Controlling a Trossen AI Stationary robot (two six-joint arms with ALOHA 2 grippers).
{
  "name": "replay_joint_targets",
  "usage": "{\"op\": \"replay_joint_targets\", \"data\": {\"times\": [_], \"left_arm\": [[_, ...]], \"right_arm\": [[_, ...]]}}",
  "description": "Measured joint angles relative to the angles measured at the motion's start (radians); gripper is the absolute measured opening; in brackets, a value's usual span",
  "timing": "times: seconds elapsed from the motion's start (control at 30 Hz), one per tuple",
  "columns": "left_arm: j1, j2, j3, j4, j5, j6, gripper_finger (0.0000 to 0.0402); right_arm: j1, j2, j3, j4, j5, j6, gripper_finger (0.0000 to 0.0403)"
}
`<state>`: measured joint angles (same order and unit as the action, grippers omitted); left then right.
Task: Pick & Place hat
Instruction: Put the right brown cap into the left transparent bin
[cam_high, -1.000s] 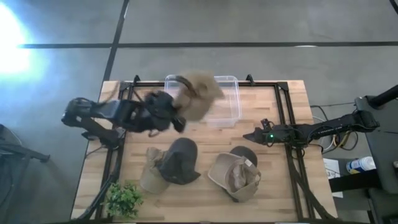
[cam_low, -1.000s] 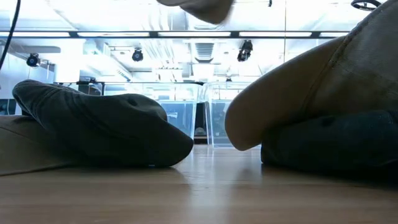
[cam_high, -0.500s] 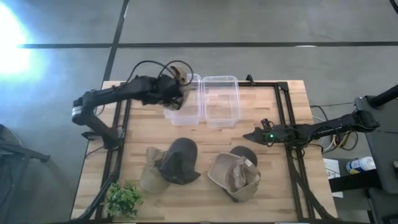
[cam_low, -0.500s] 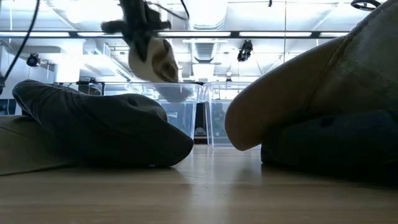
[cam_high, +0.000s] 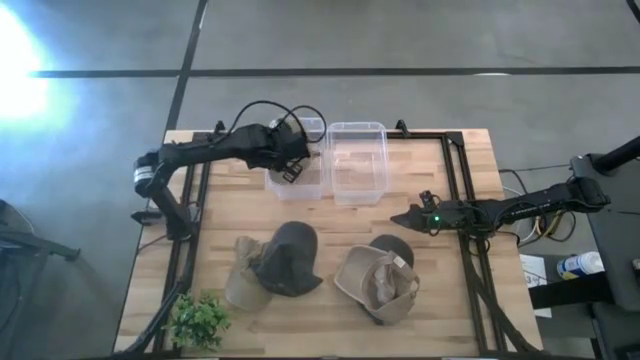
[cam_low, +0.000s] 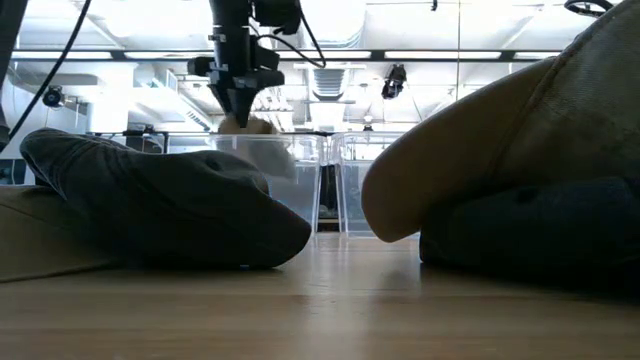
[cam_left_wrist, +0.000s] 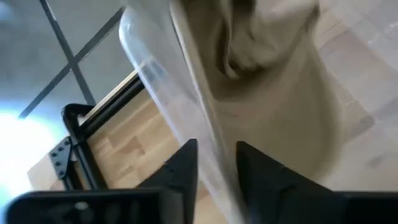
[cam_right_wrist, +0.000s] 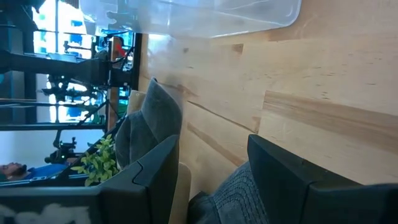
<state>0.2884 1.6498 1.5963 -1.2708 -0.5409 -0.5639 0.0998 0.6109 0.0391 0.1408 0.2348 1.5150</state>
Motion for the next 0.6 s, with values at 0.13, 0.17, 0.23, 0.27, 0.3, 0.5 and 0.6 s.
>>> {"op": "replay_joint_targets", "data": {"times": [0.13, 0.17, 0.23, 0.27, 0.3, 0.5, 0.6], "left_arm": [[-0.051, -0.072, 0.000, -0.021, 0.003, -0.021, 0.0153], [-0.072, -0.096, 0.000, -0.018, 0.004, -0.021, 0.0160], [-0.123, -0.143, 0.000, 0.001, 0.004, -0.017, 0.0169], [-0.151, -0.167, 0.000, 0.018, 0.005, -0.015, 0.0171], [-0.183, -0.191, 0.000, 0.037, 0.005, -0.010, 0.0172], [-0.383, -0.288, -0.030, 0.153, 0.009, 0.010, 0.0174], [-0.449, -0.313, -0.088, 0.208, 0.017, -0.031, 0.0174]], "right_arm": [[0.000, 0.000, 0.000, 0.013, -0.014, -0.004, 0.0187], [0.000, 0.000, 0.000, 0.022, -0.032, -0.012, 0.0187], [0.000, 0.002, 0.016, 0.012, -0.090, -0.033, 0.0187], [0.000, 0.006, 0.040, -0.013, -0.122, -0.053, 0.0187], [0.000, 0.014, 0.071, -0.052, -0.152, -0.077, 0.0187], [0.000, 0.131, 0.344, -0.462, -0.190, -0.342, 0.0187], [0.000, 0.214, 0.454, -0.541, -0.219, -0.451, 0.0187]]}}
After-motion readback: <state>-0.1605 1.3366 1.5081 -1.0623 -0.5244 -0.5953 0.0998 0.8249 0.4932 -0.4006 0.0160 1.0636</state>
